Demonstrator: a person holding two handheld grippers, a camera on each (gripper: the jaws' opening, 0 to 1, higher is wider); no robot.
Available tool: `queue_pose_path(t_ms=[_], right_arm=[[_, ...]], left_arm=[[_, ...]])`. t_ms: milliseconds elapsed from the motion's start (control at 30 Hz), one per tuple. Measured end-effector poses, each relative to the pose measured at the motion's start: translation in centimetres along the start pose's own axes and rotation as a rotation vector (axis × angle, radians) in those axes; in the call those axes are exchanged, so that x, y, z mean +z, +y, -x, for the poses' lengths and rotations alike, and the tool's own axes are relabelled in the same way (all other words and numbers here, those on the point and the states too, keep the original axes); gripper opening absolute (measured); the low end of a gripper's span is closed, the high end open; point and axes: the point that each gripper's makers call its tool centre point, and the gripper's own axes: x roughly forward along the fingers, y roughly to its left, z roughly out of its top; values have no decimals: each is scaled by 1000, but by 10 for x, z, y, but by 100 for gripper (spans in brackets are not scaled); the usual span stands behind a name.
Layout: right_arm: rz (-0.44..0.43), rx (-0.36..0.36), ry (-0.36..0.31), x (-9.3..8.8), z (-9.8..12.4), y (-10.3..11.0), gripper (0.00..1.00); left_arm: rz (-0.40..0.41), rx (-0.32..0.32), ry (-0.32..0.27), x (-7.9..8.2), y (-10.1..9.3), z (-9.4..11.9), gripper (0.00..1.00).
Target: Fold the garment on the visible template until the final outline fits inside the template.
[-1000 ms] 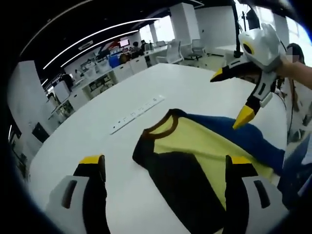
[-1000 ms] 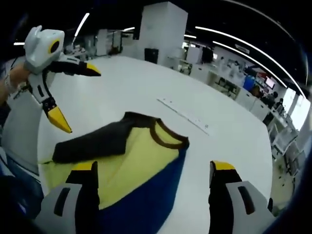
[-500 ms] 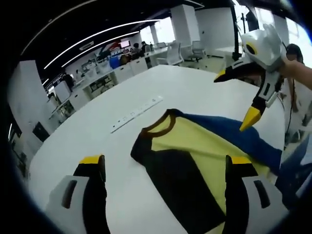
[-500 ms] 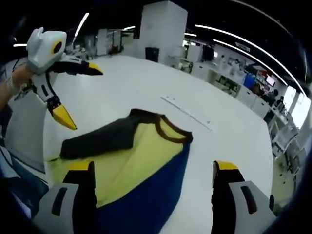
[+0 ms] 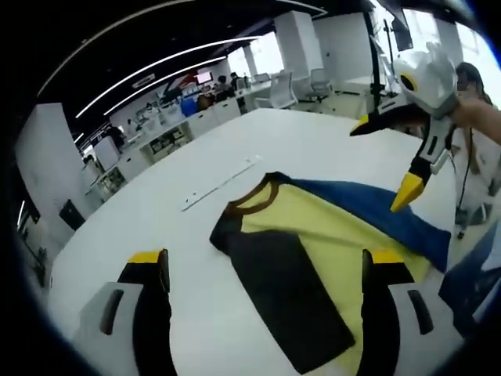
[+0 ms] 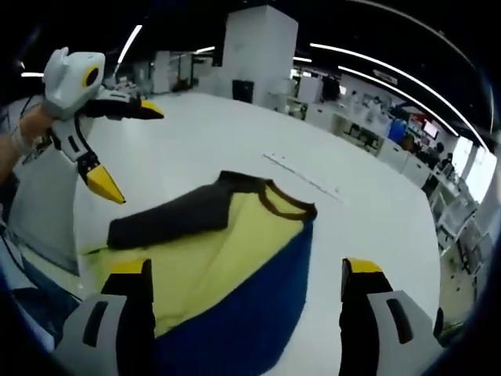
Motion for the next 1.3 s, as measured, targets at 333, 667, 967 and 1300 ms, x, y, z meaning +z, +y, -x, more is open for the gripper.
queue_pose_path(t_ms=[333,667,967,1300], right_arm=[[-1,3,19,-15,22,31,100],[10,-21,56,-40,44,53,99],[-30,-37,67,-58,54,77,97],[-77,-78,106,-86,69,104,85]], left_arm=[[3,-9,0,-13,-18,27,99],[-6,-28,19,-32,-43,53,100],[10,-51,25,-46,-55,62,100],[4,-83,22,-55,-69,67,100]])
